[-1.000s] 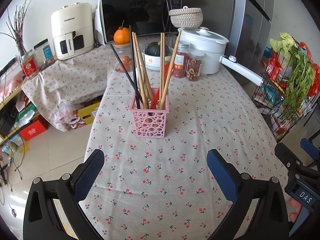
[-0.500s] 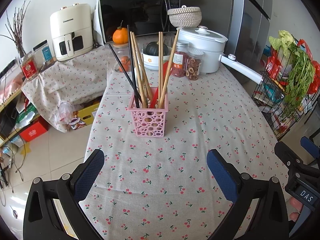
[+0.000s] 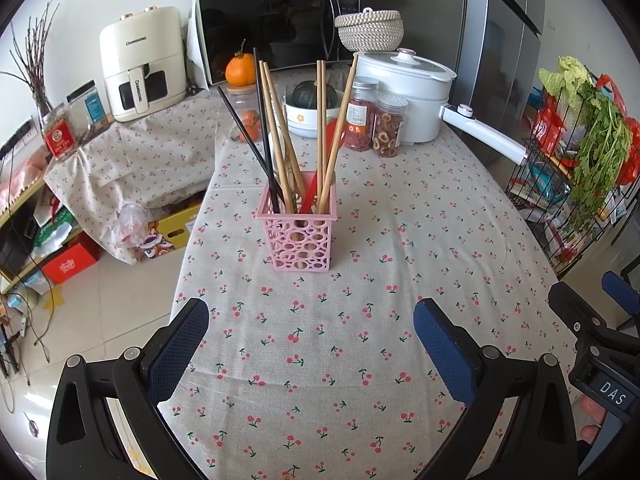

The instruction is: Organize utensils

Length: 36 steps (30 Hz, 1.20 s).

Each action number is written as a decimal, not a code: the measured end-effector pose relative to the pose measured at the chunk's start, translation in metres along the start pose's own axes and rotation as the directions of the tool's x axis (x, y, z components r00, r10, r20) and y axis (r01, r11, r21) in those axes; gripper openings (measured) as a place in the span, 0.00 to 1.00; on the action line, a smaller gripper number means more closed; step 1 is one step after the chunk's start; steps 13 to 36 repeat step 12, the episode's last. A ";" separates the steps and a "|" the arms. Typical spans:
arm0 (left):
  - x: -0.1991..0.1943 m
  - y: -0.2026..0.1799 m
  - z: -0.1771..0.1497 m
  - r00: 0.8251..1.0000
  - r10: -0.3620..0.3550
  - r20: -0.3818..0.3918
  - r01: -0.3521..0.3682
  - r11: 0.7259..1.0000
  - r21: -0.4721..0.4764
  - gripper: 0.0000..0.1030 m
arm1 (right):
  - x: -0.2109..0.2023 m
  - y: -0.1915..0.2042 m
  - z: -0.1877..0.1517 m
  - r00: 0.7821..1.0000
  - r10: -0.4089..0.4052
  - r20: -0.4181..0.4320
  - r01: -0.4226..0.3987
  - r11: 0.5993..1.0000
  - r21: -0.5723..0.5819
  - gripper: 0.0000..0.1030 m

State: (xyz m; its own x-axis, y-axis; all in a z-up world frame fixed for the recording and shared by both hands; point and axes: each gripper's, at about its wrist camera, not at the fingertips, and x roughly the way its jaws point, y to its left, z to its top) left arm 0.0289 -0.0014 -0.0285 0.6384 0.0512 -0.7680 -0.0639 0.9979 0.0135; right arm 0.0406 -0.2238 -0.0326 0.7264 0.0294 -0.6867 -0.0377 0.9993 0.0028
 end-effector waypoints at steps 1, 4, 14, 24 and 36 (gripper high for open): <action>0.000 0.000 0.000 1.000 -0.002 -0.001 0.002 1.000 0.001 1.00 | 0.000 0.000 -0.001 1.000 0.001 -0.001 -0.001 1.000 -0.001 1.00; 0.002 -0.001 -0.001 1.000 -0.003 -0.004 0.003 1.000 0.006 1.00 | 0.001 0.000 -0.001 1.000 0.002 -0.004 -0.002 1.000 -0.002 1.00; 0.006 -0.004 -0.003 1.000 -0.016 -0.022 0.017 1.000 0.016 1.00 | 0.002 -0.002 0.000 1.000 0.010 -0.014 -0.010 1.000 0.007 1.00; 0.006 -0.004 -0.003 1.000 -0.016 -0.022 0.017 1.000 0.016 1.00 | 0.002 -0.002 0.000 1.000 0.010 -0.014 -0.010 1.000 0.007 1.00; 0.006 -0.004 -0.003 1.000 -0.016 -0.022 0.017 1.000 0.016 1.00 | 0.002 -0.002 0.000 1.000 0.010 -0.014 -0.010 1.000 0.007 1.00</action>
